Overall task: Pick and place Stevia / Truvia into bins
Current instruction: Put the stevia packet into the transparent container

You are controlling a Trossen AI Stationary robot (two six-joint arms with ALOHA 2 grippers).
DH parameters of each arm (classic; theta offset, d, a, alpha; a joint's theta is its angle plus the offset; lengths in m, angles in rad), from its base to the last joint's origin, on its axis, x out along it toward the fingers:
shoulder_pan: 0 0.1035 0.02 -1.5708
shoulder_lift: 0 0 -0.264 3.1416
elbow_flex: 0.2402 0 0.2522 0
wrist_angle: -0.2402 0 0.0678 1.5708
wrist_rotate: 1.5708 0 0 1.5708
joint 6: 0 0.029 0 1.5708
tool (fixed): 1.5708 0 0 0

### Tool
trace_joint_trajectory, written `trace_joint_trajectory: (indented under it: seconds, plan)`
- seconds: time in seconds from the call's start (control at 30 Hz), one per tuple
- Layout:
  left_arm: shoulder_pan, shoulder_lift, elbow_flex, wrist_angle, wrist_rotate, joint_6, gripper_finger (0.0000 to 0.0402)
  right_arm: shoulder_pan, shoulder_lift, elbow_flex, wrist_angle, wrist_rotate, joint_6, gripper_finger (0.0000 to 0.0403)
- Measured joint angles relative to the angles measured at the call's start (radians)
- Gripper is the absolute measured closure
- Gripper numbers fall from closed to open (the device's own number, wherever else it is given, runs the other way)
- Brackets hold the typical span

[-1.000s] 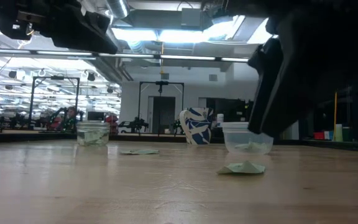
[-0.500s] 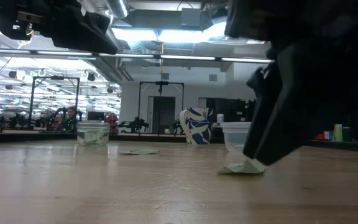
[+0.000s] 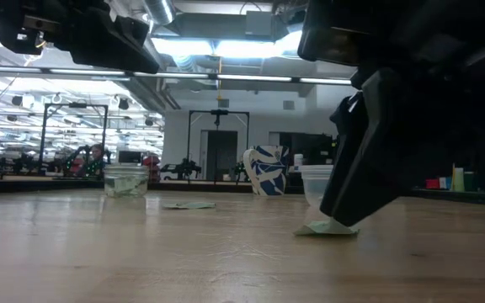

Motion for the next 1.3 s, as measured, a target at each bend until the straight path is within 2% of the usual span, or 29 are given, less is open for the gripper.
trace_joint_trajectory:
  seconds: [0.53,0.67,0.93,1.3]
  plan:
    - [0.000,0.000,0.000,-0.007,0.000,0.000,0.0399,-0.007,0.056,0.006,0.035,0.012,0.002,0.0244]
    - [0.000,0.000,0.000,-0.007,0.000,0.000,0.0400,-0.008,0.055,0.005,0.037,0.007,0.006,0.0282]
    - [0.000,0.000,0.000,-0.008,0.000,0.000,0.0400,-0.009,0.055,0.003,0.035,0.006,0.004,0.0394]
    - [0.000,0.000,0.000,-0.009,0.000,0.000,0.0399,-0.009,0.032,-0.001,0.029,-0.015,-0.039,0.0400]
